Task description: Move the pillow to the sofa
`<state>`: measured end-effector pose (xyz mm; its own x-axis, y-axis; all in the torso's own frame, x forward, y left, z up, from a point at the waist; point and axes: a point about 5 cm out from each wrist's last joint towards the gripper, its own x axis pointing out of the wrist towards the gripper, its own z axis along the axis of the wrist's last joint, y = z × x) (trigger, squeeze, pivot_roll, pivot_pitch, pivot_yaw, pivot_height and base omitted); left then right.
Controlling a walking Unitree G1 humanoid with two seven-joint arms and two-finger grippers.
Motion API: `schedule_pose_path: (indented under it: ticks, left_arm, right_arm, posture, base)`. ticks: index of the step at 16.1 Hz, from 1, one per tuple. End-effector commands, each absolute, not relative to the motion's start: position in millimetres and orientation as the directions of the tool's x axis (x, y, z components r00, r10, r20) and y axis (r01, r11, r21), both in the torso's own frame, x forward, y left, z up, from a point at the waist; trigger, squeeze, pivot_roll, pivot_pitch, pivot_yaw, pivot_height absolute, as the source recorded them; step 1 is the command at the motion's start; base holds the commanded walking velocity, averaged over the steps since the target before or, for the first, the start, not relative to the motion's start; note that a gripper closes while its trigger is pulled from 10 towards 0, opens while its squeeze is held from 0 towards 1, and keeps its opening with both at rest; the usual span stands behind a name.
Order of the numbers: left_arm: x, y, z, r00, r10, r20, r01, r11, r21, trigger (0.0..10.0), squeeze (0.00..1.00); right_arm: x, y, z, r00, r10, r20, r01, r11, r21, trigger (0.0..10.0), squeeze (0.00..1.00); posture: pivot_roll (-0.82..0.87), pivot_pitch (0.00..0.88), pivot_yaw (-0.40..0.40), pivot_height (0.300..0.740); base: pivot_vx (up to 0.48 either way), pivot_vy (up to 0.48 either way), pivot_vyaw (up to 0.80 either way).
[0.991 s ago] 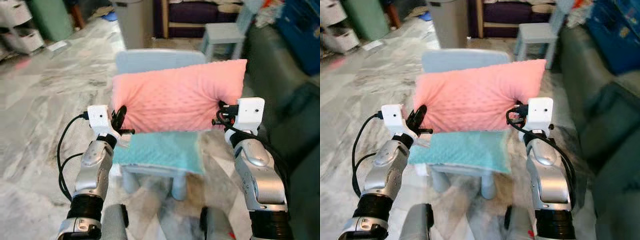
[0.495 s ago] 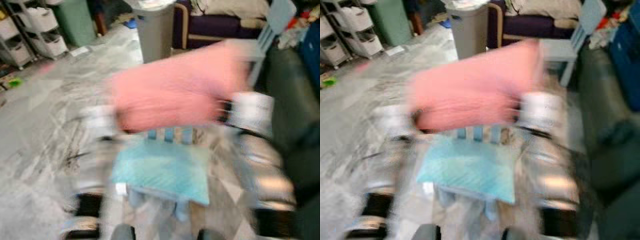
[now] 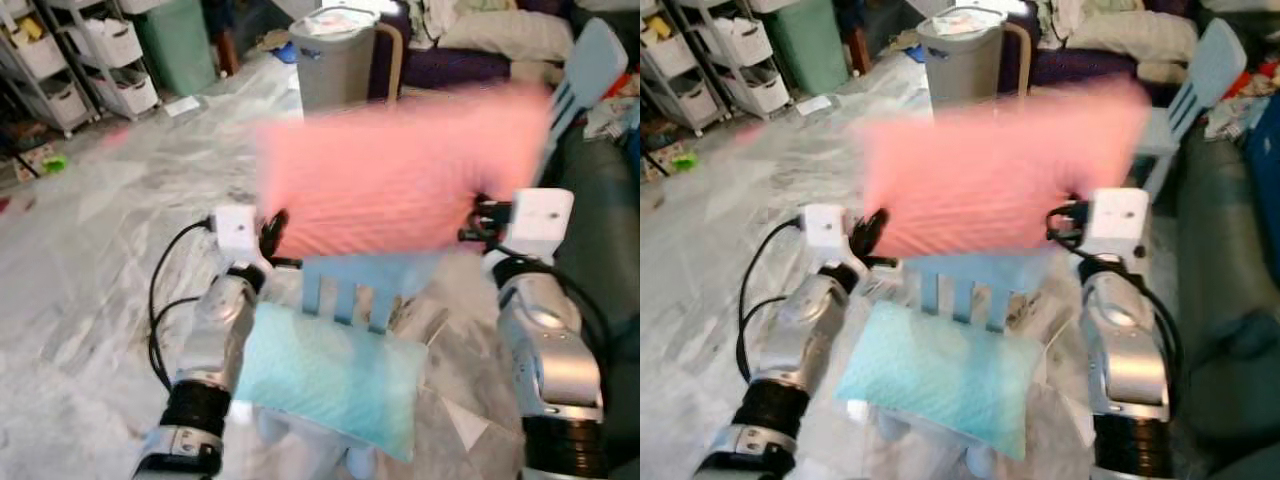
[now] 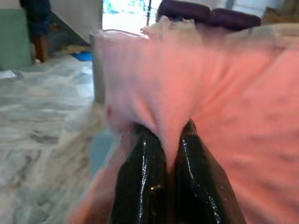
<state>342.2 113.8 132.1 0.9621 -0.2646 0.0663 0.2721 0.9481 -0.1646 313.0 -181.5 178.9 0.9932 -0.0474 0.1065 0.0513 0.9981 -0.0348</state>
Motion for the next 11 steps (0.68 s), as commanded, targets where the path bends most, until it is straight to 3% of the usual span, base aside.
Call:
schedule_pose_path:
  ticks: [1, 4, 5, 11]
  left_arm:
    - [342.4, 134.0, 126.8, 0.979, -0.204, 0.024, 0.205, 0.964, -0.170, 10.0, 0.00]
    - [344.3, 132.4, 126.1, 0.980, -0.198, -0.011, 0.195, 0.972, -0.132, 10.0, 0.00]
    - [342.3, 130.3, 127.5, 0.967, -0.252, 0.027, 0.253, 0.954, -0.160, 10.0, 0.00]
    - [341.1, 127.9, 124.1, 0.967, -0.253, -0.016, 0.242, 0.941, -0.235, 10.0, 0.00]
  right_arm:
    - [315.3, -165.8, 188.4, 0.990, 0.011, 0.140, -0.007, 0.999, -0.031, 10.0, 0.00]
    - [315.5, -165.3, 188.0, 0.991, 0.011, 0.136, -0.007, 0.999, -0.032, 10.0, 0.00]
    - [314.9, -165.9, 187.1, 0.991, 0.009, 0.131, -0.005, 1.000, -0.030, 10.0, 0.00]
    - [315.5, -168.0, 183.8, 0.994, -0.001, 0.106, 0.004, 0.999, -0.035, 10.0, 0.00]
  posture:
    - [-0.18, 0.000, 0.061, 0.740]
    - [-0.18, 0.000, 0.061, 0.740]
    - [-0.19, 0.000, 0.060, 0.740]
    - [-0.19, 0.000, 0.056, 0.740]
  base:
    - [0.000, 0.000, 0.00]
    - [0.000, 0.000, 0.00]
    - [0.000, 0.000, 0.00]
    - [0.000, 0.000, 0.00]
